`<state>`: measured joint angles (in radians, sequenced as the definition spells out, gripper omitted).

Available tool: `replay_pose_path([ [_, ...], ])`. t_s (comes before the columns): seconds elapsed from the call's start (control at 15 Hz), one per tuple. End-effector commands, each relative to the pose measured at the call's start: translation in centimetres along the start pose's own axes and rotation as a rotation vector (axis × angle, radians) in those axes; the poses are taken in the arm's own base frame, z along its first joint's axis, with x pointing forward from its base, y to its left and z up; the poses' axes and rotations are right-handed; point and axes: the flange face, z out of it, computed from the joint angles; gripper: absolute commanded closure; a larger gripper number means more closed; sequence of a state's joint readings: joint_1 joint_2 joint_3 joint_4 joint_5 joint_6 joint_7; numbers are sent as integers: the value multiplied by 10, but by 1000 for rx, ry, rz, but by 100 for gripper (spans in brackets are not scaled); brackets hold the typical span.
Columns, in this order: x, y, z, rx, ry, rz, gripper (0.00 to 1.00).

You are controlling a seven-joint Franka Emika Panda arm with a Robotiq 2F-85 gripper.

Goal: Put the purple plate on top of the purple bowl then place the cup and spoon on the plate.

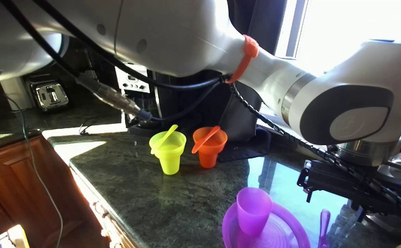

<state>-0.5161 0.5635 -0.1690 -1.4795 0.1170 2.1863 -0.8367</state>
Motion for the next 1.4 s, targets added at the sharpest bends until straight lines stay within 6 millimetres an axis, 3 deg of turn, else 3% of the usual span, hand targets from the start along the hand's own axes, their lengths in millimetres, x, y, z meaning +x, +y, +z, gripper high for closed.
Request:
replay_pose_path([
  [0.0, 9, 4, 18, 12, 10, -72, 0],
  [0.33, 19, 0, 38, 27, -2, -43, 0],
  [1.33, 29, 5, 74, -5, -43, 139, 0],
])
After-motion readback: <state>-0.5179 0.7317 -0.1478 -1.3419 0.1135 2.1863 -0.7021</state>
